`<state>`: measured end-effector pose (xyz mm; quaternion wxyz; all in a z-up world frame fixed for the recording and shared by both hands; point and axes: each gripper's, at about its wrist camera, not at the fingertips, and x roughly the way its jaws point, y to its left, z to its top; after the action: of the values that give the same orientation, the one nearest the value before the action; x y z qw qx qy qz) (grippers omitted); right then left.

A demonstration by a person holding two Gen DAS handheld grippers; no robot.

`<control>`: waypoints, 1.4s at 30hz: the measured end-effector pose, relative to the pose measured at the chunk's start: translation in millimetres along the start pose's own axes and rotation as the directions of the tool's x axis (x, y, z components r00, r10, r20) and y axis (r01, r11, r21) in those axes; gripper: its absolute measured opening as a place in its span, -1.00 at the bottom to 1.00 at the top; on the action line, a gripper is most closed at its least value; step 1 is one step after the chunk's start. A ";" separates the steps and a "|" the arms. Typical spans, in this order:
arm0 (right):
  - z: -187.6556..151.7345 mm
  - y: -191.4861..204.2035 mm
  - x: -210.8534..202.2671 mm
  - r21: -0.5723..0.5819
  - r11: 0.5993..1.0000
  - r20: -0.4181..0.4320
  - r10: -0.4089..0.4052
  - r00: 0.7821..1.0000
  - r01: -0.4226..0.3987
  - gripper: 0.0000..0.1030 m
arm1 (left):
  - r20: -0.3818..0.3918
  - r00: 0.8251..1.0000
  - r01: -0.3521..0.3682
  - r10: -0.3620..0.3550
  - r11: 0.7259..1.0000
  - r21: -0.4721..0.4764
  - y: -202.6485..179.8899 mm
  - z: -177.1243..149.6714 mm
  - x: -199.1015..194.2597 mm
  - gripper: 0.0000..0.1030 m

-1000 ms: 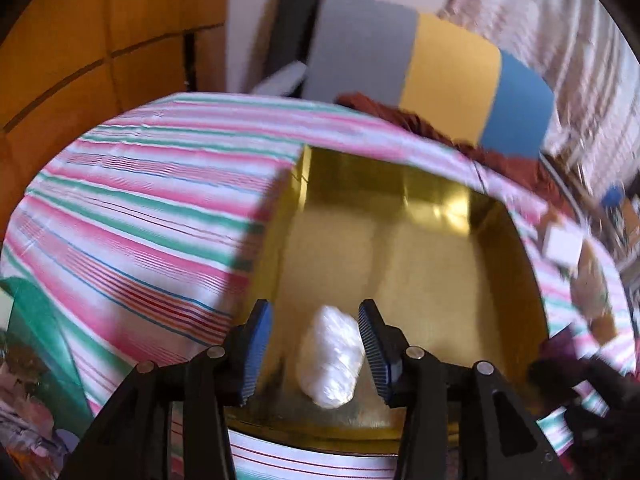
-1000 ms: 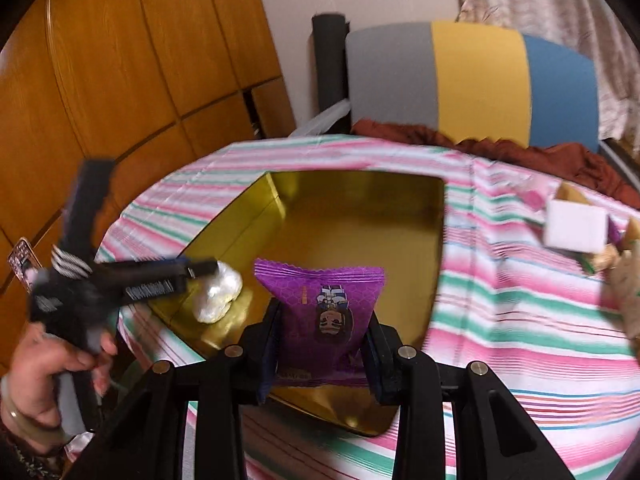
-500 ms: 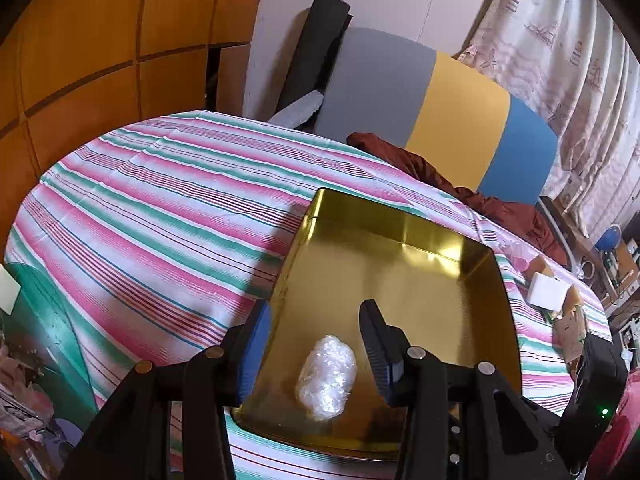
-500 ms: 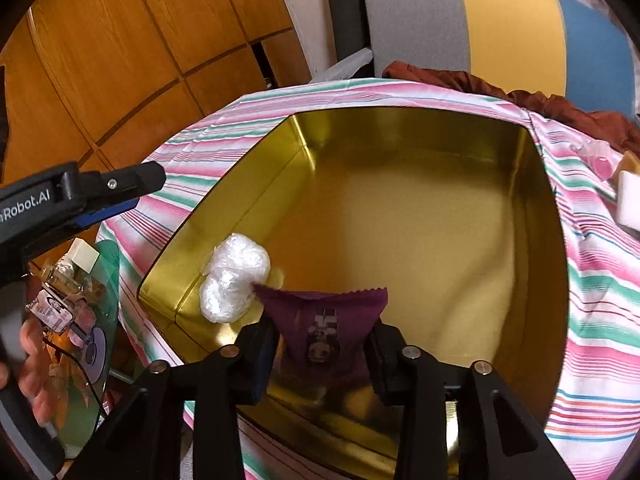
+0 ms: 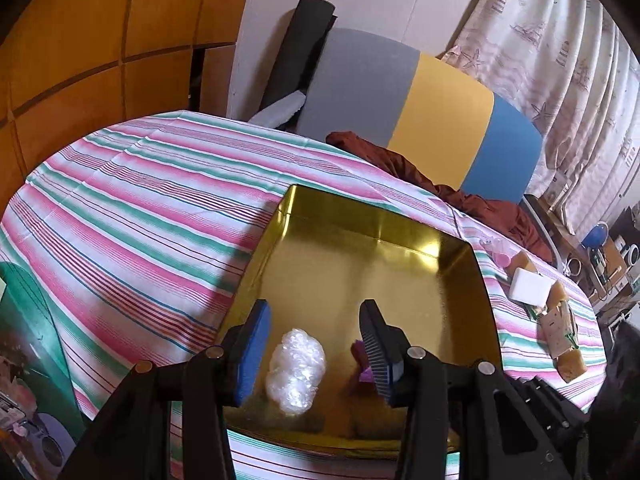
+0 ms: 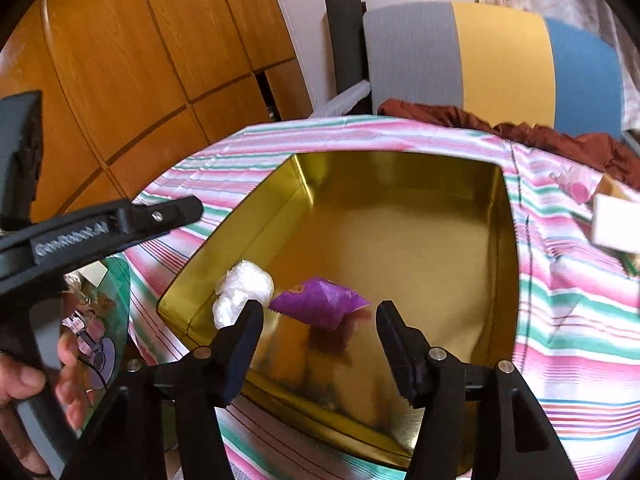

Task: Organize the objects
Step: 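Release the plastic bundle into the tray with the left gripper while the right carries the packet, then open the right gripper to drop the purple packet into the tray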

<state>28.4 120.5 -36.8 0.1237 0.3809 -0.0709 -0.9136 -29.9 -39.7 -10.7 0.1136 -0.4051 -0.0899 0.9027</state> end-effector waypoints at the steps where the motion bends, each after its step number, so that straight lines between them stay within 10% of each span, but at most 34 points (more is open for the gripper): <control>1: 0.8 0.2 -4.5 -0.010 1.000 0.013 -0.009 1.000 0.009 0.18 | -0.004 1.000 0.004 -0.004 1.000 0.003 -2.3 -0.9 1.3 -0.10; 18: -17.2 -91.9 -64.2 0.059 0.973 0.043 -0.227 0.973 0.224 0.25 | -0.065 0.987 0.158 -0.150 0.976 0.148 -69.9 -32.4 5.3 -0.10; 33: -28.4 -325.2 -134.1 0.133 0.806 -0.136 -0.561 0.817 0.576 0.38 | -0.167 0.953 0.290 -0.253 0.920 0.262 -143.5 -78.5 5.4 -0.10; 42: -53.1 -327.7 -138.1 0.124 0.904 -0.204 -0.381 0.902 0.410 0.46 | -0.211 0.943 0.318 -0.258 0.889 0.330 -180.1 -93.0 9.1 -0.10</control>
<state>103.8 471.7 -53.7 -0.0907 0.4749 -0.0555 -0.8736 57.9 142.0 -32.3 0.3256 -0.4311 0.0269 0.8411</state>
